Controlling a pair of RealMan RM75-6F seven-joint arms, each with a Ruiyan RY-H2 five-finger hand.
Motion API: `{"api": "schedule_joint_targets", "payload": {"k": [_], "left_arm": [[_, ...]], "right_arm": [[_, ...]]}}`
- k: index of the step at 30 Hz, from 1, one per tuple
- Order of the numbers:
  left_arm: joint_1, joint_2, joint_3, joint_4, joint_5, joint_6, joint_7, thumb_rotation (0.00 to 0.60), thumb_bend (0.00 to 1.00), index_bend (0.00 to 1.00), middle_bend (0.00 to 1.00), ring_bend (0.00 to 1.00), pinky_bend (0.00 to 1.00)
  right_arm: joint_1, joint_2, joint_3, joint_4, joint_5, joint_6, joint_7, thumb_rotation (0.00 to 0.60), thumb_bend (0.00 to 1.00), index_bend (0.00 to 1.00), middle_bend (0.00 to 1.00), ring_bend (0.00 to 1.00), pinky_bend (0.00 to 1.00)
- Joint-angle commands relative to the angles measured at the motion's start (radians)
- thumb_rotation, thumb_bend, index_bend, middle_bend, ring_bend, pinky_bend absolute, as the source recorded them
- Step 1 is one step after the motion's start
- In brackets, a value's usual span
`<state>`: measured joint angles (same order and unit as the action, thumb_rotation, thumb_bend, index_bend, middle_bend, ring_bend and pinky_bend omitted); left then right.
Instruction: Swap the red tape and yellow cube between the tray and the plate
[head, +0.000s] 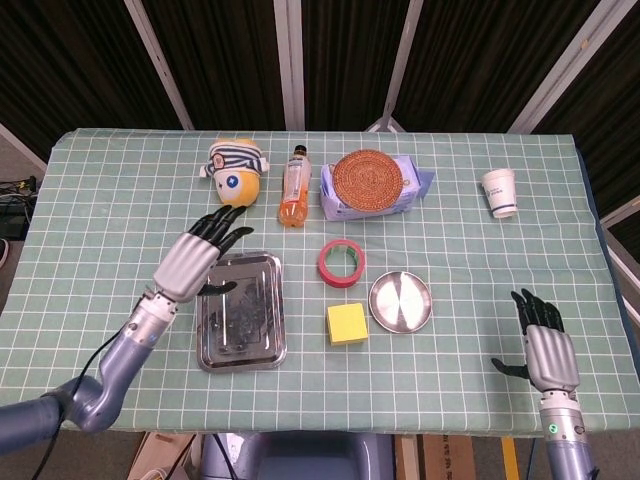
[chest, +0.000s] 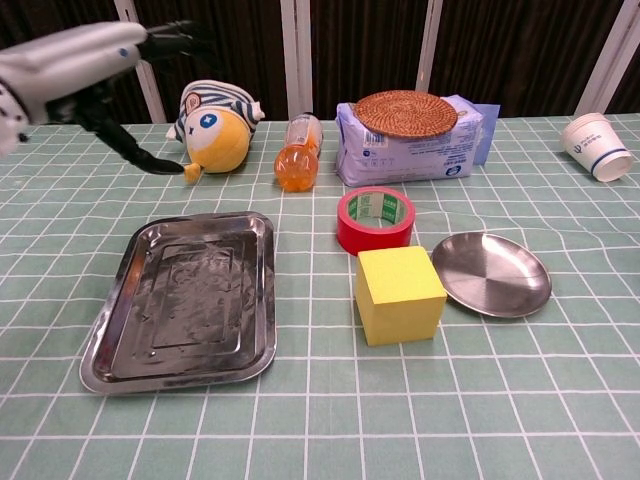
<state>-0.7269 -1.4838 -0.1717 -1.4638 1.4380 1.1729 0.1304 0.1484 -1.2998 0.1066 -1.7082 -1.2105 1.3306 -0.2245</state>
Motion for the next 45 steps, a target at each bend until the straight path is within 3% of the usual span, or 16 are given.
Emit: {"api": "schedule_joint_targets", "payload": {"k": [1,11,20,31,37,41,43,45], "left_arm": [[-0.128,-0.100,-0.086,0.080,-0.125,-0.194,0.020,0.600,0.00,0.19,0.00,0.00,0.14],[-0.277,-0.237,-0.139,0.205,-0.258,-0.364,0.091,0.600,0.00,0.14,0.00,0.00,0.07],[-0.384,-0.377,-0.151,0.412,-0.341,-0.489,0.099,0.600,0.00,0.08,0.00,0.00,0.07],[-0.490,-0.556,-0.167,0.674,-0.331,-0.582,-0.007,0.600,0.00,0.08,0.00,0.00,0.05],[-0.522,-0.624,-0.159,0.783,-0.278,-0.582,-0.089,0.600,0.00,0.08,0.00,0.00,0.05],[-0.531,-0.648,-0.148,0.829,-0.244,-0.567,-0.126,0.600,0.00,0.11,0.01,0.00,0.12],[-0.533,-0.657,-0.142,0.848,-0.224,-0.549,-0.142,0.600,0.01,0.15,0.06,0.03,0.20],[-0.527,-0.658,-0.135,0.846,-0.197,-0.507,-0.173,0.600,0.06,0.21,0.18,0.11,0.29]], "right_arm": [[0.003,-0.004,0.001,0.004,0.007,-0.004,-0.008,0.600,0.01,0.00,0.00,0.00,0.00],[0.020,-0.016,0.016,0.031,0.055,-0.038,-0.015,0.600,0.01,0.00,0.00,0.00,0.00],[0.020,-0.003,0.031,0.041,0.093,-0.051,0.007,0.600,0.01,0.00,0.00,0.00,0.00],[0.010,0.026,0.041,0.034,0.108,-0.046,0.041,0.600,0.02,0.00,0.00,0.00,0.00],[0.005,0.036,0.044,0.030,0.106,-0.040,0.058,0.600,0.02,0.00,0.00,0.00,0.00],[0.002,0.039,0.042,0.027,0.099,-0.037,0.067,0.600,0.01,0.00,0.00,0.00,0.00],[0.001,0.039,0.040,0.024,0.093,-0.032,0.068,0.600,0.02,0.00,0.00,0.00,0.00],[0.001,0.035,0.038,0.021,0.087,-0.029,0.066,0.600,0.01,0.00,0.00,0.00,0.00]]}}
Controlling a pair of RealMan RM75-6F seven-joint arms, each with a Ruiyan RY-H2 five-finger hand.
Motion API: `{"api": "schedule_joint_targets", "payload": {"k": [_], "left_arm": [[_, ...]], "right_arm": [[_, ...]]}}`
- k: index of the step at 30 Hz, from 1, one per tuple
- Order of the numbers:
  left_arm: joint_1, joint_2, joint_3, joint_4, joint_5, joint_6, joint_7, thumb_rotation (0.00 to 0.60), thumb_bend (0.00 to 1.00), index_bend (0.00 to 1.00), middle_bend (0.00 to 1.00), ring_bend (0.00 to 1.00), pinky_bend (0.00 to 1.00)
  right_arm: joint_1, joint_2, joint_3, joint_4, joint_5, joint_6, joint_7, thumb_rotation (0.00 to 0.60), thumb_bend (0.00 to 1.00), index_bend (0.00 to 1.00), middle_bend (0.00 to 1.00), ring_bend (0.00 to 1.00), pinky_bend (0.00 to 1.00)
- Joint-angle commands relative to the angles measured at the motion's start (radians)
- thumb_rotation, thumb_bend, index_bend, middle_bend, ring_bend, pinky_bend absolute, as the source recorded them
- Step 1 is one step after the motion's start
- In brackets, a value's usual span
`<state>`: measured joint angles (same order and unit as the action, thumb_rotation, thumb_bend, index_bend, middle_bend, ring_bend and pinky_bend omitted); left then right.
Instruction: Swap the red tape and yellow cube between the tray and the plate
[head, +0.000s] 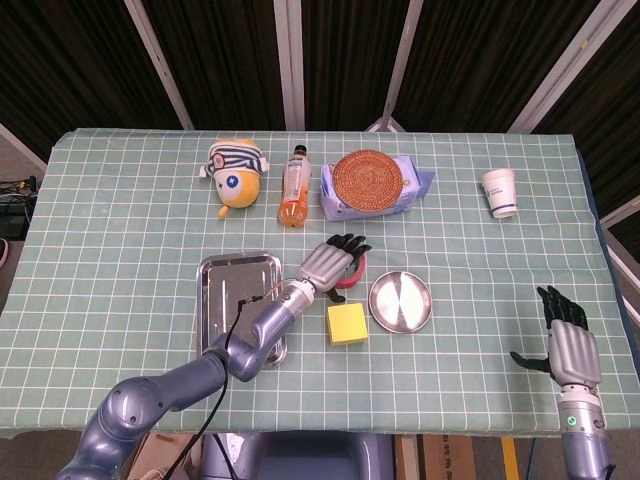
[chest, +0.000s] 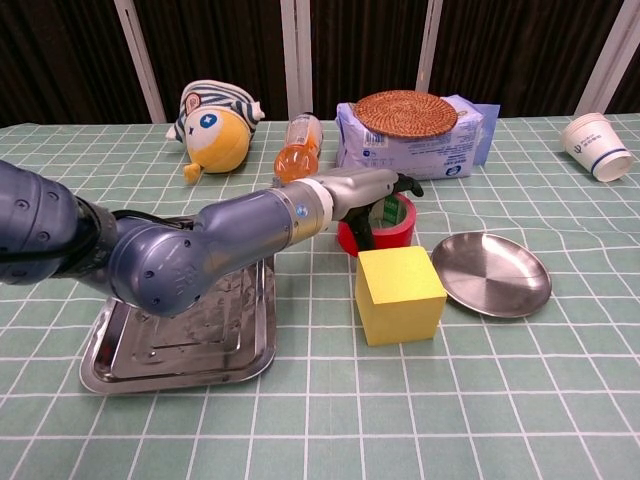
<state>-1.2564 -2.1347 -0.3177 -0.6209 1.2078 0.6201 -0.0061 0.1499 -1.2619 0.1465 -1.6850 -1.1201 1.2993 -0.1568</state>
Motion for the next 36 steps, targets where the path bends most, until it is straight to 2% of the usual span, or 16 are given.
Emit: {"api": "schedule_joint_targets", "payload": {"k": [1,3,11,17,20,22,24,28,33,36], "left_arm": [[0.003,-0.007,0.012,0.006,0.039,0.052,-0.042,0.600,0.09,0.23,0.22,0.15,0.32],[0.006,-0.008,0.017,0.015,0.051,0.070,-0.046,0.600,0.18,0.27,0.30,0.23,0.40],[0.019,0.000,0.010,0.014,0.040,0.084,-0.008,0.600,0.36,0.36,0.45,0.38,0.53],[0.048,0.061,-0.004,-0.069,0.055,0.170,-0.005,0.600,0.36,0.37,0.40,0.36,0.50],[0.113,0.170,0.012,-0.221,0.091,0.265,-0.004,0.600,0.36,0.36,0.39,0.34,0.48],[0.171,0.254,0.036,-0.338,0.117,0.328,0.002,0.600,0.35,0.36,0.37,0.33,0.48],[0.247,0.357,0.082,-0.466,0.144,0.386,0.025,0.600,0.35,0.36,0.34,0.32,0.48],[0.359,0.520,0.183,-0.638,0.176,0.426,0.060,0.600,0.33,0.35,0.29,0.27,0.47],[0.460,0.639,0.289,-0.746,0.213,0.460,0.042,0.600,0.31,0.34,0.27,0.25,0.46],[0.508,0.664,0.339,-0.748,0.238,0.482,0.019,0.600,0.31,0.34,0.26,0.25,0.46]], "right_arm": [[0.000,-0.003,-0.002,-0.002,-0.003,0.002,-0.002,0.600,0.01,0.00,0.00,0.00,0.00],[0.002,-0.005,-0.003,-0.001,-0.001,-0.002,-0.003,0.600,0.01,0.00,0.00,0.00,0.00],[0.006,-0.009,-0.001,0.004,0.013,-0.013,-0.003,0.600,0.01,0.00,0.00,0.00,0.00],[0.005,-0.010,0.002,0.005,0.013,-0.011,0.008,0.600,0.01,0.00,0.00,0.00,0.00],[0.005,-0.008,0.001,0.005,0.010,-0.012,0.013,0.600,0.01,0.00,0.00,0.00,0.00],[0.005,-0.008,0.001,0.006,0.010,-0.012,0.014,0.600,0.01,0.00,0.00,0.00,0.00],[0.006,-0.011,0.001,0.008,0.011,-0.013,0.012,0.600,0.01,0.00,0.00,0.00,0.00],[0.008,-0.019,0.000,0.009,0.015,-0.010,-0.003,0.600,0.01,0.00,0.00,0.00,0.00],[0.009,-0.026,-0.003,0.006,0.018,-0.005,-0.021,0.600,0.01,0.00,0.00,0.00,0.00],[0.009,-0.030,-0.005,0.004,0.018,0.000,-0.031,0.600,0.01,0.00,0.00,0.00,0.00]]}}
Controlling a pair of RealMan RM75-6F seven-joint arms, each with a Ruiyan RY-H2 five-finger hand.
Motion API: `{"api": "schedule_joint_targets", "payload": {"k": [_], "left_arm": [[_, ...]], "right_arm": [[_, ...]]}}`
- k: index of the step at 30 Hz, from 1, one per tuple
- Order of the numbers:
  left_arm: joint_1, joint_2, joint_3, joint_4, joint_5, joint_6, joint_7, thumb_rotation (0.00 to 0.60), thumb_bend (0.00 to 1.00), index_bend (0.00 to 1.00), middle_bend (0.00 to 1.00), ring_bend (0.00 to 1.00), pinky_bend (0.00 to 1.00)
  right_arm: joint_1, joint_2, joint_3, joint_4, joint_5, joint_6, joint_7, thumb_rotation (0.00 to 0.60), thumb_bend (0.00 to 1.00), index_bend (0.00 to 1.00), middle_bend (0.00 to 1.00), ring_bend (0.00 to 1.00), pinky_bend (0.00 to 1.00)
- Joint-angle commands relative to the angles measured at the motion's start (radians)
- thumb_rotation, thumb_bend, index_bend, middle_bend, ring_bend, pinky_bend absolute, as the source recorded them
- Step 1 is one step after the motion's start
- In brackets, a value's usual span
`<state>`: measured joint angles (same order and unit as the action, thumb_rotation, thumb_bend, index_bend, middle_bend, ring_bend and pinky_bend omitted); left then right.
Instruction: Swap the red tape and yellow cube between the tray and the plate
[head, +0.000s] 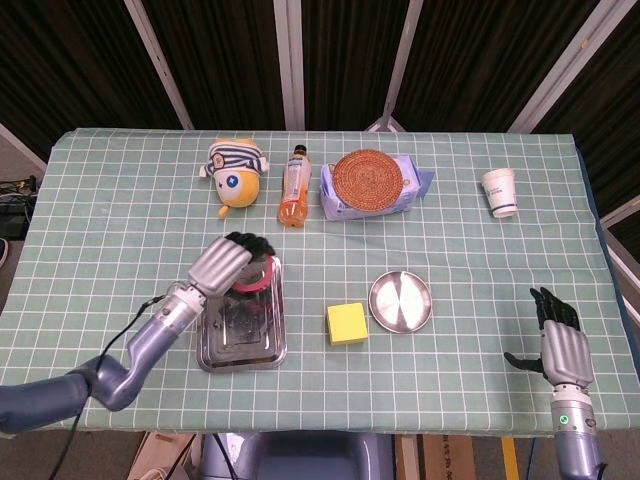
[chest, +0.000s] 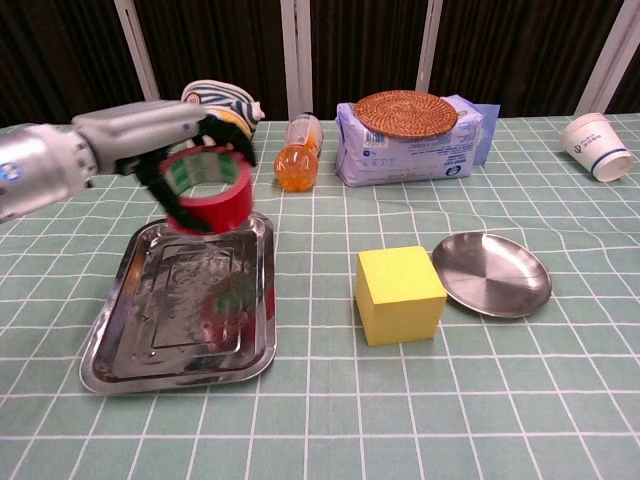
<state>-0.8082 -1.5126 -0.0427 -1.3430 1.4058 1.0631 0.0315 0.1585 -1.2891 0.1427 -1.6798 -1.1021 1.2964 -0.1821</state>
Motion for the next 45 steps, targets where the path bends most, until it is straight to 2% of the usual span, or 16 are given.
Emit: {"api": "schedule_joint_targets", "payload": {"k": [1,7,11,14,17,23,28,32,34,36,41,45], "left_arm": [[0.070,0.042,0.073,-0.019,0.048,0.045,-0.028,0.600,0.31,0.34,0.26,0.25,0.46],[0.110,-0.019,0.106,0.107,0.106,0.068,-0.167,0.600,0.30,0.34,0.26,0.25,0.45],[0.118,-0.044,0.114,0.162,0.124,0.063,-0.186,0.600,0.25,0.34,0.22,0.19,0.38],[0.123,-0.065,0.110,0.199,0.126,0.055,-0.198,0.600,0.17,0.33,0.16,0.13,0.32],[0.125,-0.092,0.099,0.226,0.136,0.069,-0.212,0.600,0.14,0.34,0.18,0.12,0.32],[0.128,-0.163,0.071,0.297,0.153,0.110,-0.243,0.600,0.15,0.34,0.20,0.15,0.33],[0.113,-0.209,0.063,0.348,0.165,0.095,-0.275,0.600,0.15,0.34,0.19,0.15,0.32],[0.104,-0.219,0.071,0.369,0.174,0.066,-0.285,0.600,0.08,0.30,0.12,0.03,0.17],[0.099,-0.211,0.079,0.361,0.174,0.038,-0.286,0.600,0.02,0.26,0.05,0.00,0.09],[0.092,-0.199,0.080,0.343,0.173,0.018,-0.287,0.600,0.00,0.23,0.01,0.00,0.04],[0.086,-0.124,0.079,0.238,0.169,-0.004,-0.263,0.600,0.00,0.17,0.00,0.00,0.00],[0.109,-0.018,0.051,0.073,0.143,0.037,-0.168,0.600,0.00,0.14,0.00,0.00,0.00]], "right_arm": [[0.000,-0.003,-0.001,-0.001,0.000,0.004,-0.007,0.600,0.01,0.00,0.00,0.00,0.00],[0.004,-0.010,0.000,0.007,0.006,-0.001,-0.010,0.600,0.01,0.00,0.00,0.00,0.00],[0.004,-0.013,-0.002,0.009,0.001,0.003,-0.016,0.600,0.01,0.00,0.00,0.00,0.00],[0.003,-0.011,-0.003,0.008,0.001,0.001,-0.013,0.600,0.01,0.00,0.00,0.00,0.00],[0.002,-0.010,-0.002,0.008,0.001,0.003,-0.011,0.600,0.01,0.00,0.00,0.00,0.00],[-0.001,-0.009,-0.002,0.001,-0.009,0.013,-0.007,0.600,0.01,0.00,0.00,0.00,0.00],[-0.001,-0.007,-0.002,0.000,-0.006,0.010,-0.003,0.600,0.01,0.00,0.00,0.00,0.00],[-0.003,-0.004,0.000,-0.001,-0.007,0.014,0.000,0.600,0.01,0.00,0.00,0.00,0.00],[-0.004,-0.003,0.000,-0.002,-0.006,0.016,0.001,0.600,0.01,0.00,0.00,0.00,0.00],[-0.005,-0.003,0.001,-0.004,-0.007,0.017,0.003,0.600,0.01,0.00,0.00,0.00,0.00],[-0.007,-0.001,0.001,-0.006,-0.010,0.021,0.004,0.600,0.01,0.00,0.00,0.00,0.00],[-0.008,0.001,0.004,-0.005,-0.008,0.024,0.005,0.600,0.01,0.00,0.00,0.00,0.00]]}}
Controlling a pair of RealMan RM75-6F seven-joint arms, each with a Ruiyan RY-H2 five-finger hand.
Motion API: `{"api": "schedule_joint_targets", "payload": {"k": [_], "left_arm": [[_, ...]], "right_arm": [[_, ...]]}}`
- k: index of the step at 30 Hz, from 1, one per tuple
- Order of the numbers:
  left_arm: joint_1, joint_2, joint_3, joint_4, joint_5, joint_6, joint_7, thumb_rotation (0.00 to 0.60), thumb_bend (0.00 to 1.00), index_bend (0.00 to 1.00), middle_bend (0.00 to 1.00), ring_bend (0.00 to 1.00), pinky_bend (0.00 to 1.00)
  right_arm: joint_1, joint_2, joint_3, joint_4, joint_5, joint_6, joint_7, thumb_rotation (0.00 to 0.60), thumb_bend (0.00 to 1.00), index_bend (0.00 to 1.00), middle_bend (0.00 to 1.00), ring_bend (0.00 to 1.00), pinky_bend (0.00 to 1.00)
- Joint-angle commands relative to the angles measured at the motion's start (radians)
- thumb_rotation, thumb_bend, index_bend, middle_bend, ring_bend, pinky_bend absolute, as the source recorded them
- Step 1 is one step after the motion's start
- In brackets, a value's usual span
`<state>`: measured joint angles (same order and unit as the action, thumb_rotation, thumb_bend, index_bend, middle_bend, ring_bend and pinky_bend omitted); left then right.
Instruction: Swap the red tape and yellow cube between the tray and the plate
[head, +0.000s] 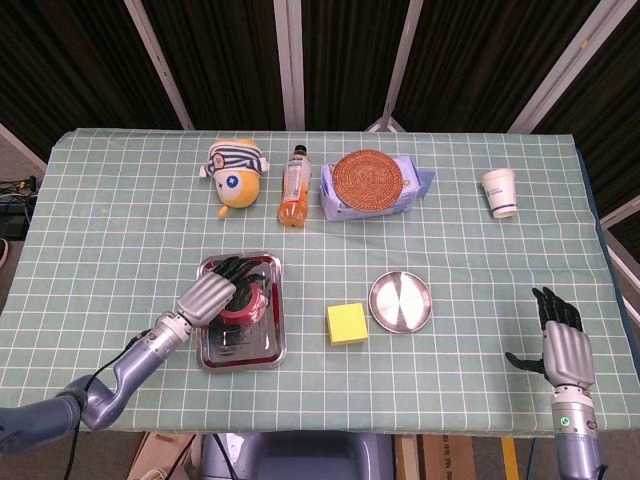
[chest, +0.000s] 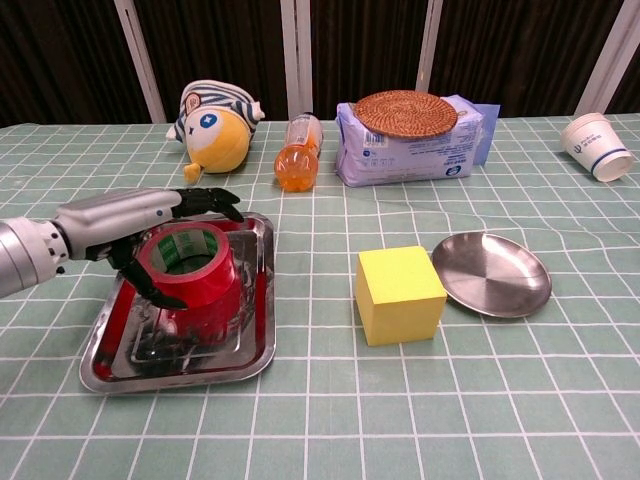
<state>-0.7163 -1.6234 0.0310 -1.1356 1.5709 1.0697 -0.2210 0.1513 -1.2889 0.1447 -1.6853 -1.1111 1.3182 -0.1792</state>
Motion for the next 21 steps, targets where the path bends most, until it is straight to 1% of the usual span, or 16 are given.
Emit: {"api": "schedule_joint_targets", "payload": {"k": [1,3,6,7,9,11,14,15,16,19,21], "left_arm": [[0.031,0.118,-0.029,-0.176,-0.022,0.061,0.113,0.600,0.00,0.14,0.00,0.00,0.00],[0.066,0.159,-0.033,-0.244,-0.013,0.135,0.162,0.600,0.00,0.16,0.00,0.00,0.03],[0.169,0.226,-0.017,-0.334,0.007,0.302,0.260,0.600,0.00,0.19,0.00,0.00,0.08],[0.210,0.242,-0.009,-0.347,0.000,0.351,0.271,0.600,0.00,0.19,0.00,0.00,0.08],[0.281,0.269,0.011,-0.362,-0.019,0.419,0.248,0.600,0.00,0.19,0.00,0.00,0.08],[0.324,0.286,0.023,-0.354,-0.021,0.463,0.218,0.600,0.00,0.19,0.00,0.00,0.08],[0.389,0.300,0.024,-0.333,-0.023,0.542,0.165,0.600,0.00,0.19,0.00,0.00,0.09],[0.393,0.302,0.023,-0.335,-0.019,0.552,0.158,0.600,0.00,0.19,0.00,0.00,0.09],[0.402,0.305,0.021,-0.335,0.004,0.580,0.151,0.600,0.00,0.19,0.00,0.00,0.09],[0.428,0.311,0.035,-0.332,0.034,0.608,0.182,0.600,0.00,0.19,0.00,0.00,0.09],[0.436,0.318,0.032,-0.347,0.044,0.614,0.164,0.600,0.00,0.18,0.00,0.00,0.09]], "right_arm": [[-0.001,0.002,0.002,0.001,0.000,0.004,0.002,0.600,0.01,0.00,0.00,0.00,0.00],[-0.003,0.005,0.003,-0.001,-0.004,0.005,0.009,0.600,0.01,0.00,0.00,0.00,0.00],[-0.001,0.012,-0.004,0.005,-0.020,-0.003,0.015,0.600,0.01,0.00,0.00,0.00,0.00],[0.002,0.013,-0.008,0.010,-0.031,-0.008,0.018,0.600,0.01,0.00,0.00,0.00,0.00],[0.016,0.019,-0.022,0.027,-0.075,-0.035,0.042,0.600,0.01,0.00,0.00,0.00,0.00],[0.036,0.023,-0.035,0.048,-0.130,-0.072,0.088,0.600,0.01,0.00,0.00,0.00,0.00],[0.096,0.028,-0.053,0.087,-0.249,-0.160,0.217,0.600,0.01,0.00,0.00,0.00,0.00],[0.107,0.029,-0.054,0.088,-0.261,-0.174,0.229,0.600,0.01,0.00,0.00,0.00,0.00],[0.143,0.034,-0.055,0.089,-0.297,-0.215,0.241,0.600,0.01,0.00,0.00,0.00,0.00],[0.220,0.033,-0.044,0.072,-0.331,-0.295,0.204,0.600,0.01,0.00,0.00,0.00,0.00],[0.268,0.024,-0.030,0.039,-0.328,-0.346,0.167,0.600,0.01,0.00,0.00,0.00,0.00]]}}
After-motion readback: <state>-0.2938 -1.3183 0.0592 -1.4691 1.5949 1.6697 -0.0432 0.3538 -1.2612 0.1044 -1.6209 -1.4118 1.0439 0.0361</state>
